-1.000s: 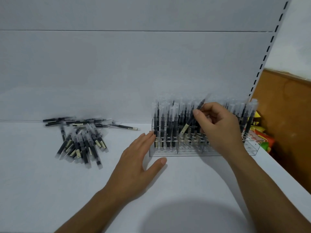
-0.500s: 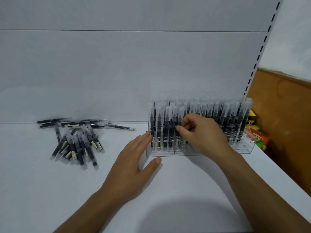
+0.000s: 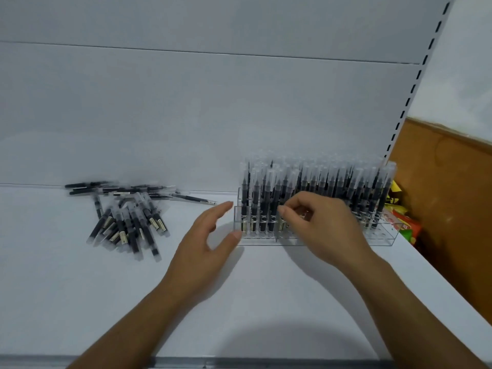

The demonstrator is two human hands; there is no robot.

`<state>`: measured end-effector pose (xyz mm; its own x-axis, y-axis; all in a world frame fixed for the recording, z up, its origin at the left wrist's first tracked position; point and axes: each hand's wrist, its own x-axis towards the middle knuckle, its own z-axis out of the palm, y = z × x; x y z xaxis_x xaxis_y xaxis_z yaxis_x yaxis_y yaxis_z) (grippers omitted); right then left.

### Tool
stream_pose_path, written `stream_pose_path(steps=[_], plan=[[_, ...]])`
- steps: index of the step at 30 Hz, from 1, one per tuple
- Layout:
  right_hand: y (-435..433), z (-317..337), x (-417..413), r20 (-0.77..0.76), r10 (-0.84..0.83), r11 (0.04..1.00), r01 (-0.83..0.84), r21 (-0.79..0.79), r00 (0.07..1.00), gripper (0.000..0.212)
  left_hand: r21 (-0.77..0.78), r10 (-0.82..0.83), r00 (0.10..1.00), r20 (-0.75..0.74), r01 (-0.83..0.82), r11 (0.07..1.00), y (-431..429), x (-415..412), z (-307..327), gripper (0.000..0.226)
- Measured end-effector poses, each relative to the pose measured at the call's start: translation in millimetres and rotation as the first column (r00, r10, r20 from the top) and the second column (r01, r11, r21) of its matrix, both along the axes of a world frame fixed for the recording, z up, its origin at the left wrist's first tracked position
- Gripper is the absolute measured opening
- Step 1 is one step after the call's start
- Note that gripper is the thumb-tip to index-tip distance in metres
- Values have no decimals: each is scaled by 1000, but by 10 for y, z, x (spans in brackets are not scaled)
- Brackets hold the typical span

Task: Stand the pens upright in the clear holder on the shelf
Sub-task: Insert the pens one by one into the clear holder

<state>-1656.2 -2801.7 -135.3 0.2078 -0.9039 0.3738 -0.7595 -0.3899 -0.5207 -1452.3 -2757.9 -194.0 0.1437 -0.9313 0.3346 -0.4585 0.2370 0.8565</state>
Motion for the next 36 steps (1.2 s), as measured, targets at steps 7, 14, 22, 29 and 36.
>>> stream_pose_path(steps=[7, 14, 22, 29, 36], plan=[[225, -158, 810, -149, 358, 931, -341, 128, 922, 24, -46, 157, 954, -254, -174, 984, 25, 387, 284, 26], [119, -299, 1586, -202, 558, 828, -528, 186, 804, 42, 105, 459, 888, 1, -457, 883, 156, 1311, 277, 29], [-58, -573, 1902, -159, 559, 826, -530, 191, 814, 52, 252, 316, 895, 316, -400, 881, 205, 1603, 161, 14], [-120, -566, 1849, -19, 508, 859, -505, 88, 861, 22, 241, 394, 870, 296, -467, 851, 116, 1676, 136, 16], [-149, -570, 1864, -101, 424, 905, -417, 78, 900, 24, 411, 368, 840, 400, -523, 747, -218, 1863, 361, 30]])
